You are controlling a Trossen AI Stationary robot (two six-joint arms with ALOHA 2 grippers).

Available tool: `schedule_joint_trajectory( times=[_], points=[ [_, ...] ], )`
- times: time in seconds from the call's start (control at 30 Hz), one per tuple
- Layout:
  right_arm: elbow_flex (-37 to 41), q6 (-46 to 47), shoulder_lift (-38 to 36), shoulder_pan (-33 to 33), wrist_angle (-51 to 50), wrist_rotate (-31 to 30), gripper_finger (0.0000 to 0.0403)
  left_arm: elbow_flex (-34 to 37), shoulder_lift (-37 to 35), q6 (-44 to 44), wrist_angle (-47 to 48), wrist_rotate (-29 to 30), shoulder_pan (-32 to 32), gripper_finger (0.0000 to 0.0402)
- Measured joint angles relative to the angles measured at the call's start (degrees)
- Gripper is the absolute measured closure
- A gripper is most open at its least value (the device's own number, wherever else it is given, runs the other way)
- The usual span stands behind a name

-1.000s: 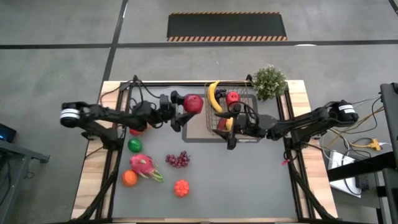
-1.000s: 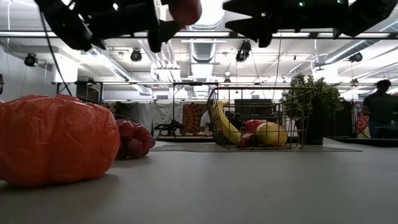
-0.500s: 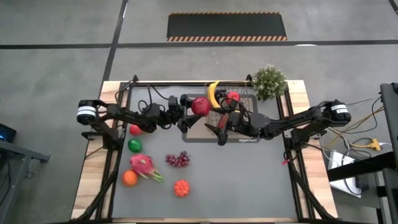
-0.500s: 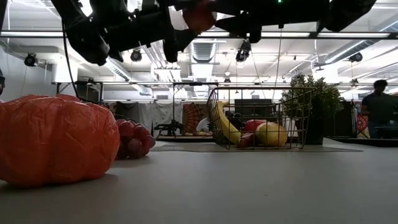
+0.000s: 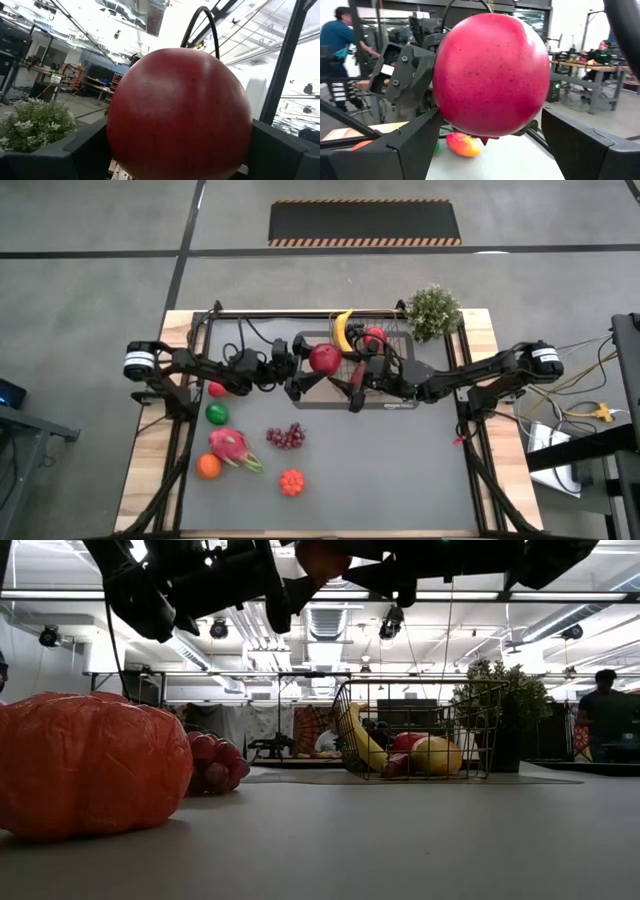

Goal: Build produce basket
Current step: Put the pomegranate into the wire basket

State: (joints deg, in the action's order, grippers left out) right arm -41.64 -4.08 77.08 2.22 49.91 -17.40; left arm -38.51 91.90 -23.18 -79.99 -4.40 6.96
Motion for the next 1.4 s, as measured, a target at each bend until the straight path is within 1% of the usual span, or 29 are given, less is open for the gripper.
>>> schedule_joint_trajectory(
  times=[0.17,0.37,0.63,0.73,1.17,1.33,1.4],
  points=[
    [-0.98,-0.02,0.0,-0.02,-0.4,2.15,0.0076,-0.03,-0.07,0.12,-0.61,0.11,-0.67,0.0056],
    [-1.17,-0.76,0.0,-0.02,-0.41,2.36,0.008,-0.03,-0.11,0.15,-0.61,0.2,-1.07,0.0056],
    [-1.17,-0.87,0.0,-0.02,-0.51,2.46,0.0135,0.03,-0.11,0.11,-0.52,0.37,-1.07,0.0056],
    [-1.17,-1.0,0.02,-0.02,-0.58,2.56,0.0146,0.18,-0.11,0.11,-0.5,0.39,-1.07,0.0056],
    [-1.17,-0.99,0.02,-0.02,-1.1,2.77,0.0151,0.46,-0.2,-0.31,1.03,0.28,-1.07,0.0056],
    [-1.15,-0.89,0.0,-0.02,-1.84,2.7,0.015,0.53,-0.22,-0.09,2.18,0.28,-0.96,0.0044],
    [-1.08,-0.87,0.02,-0.02,-1.98,2.7,0.0142,0.53,-0.22,-0.03,2.6,0.28,-0.96,0.0039]
  ],
)
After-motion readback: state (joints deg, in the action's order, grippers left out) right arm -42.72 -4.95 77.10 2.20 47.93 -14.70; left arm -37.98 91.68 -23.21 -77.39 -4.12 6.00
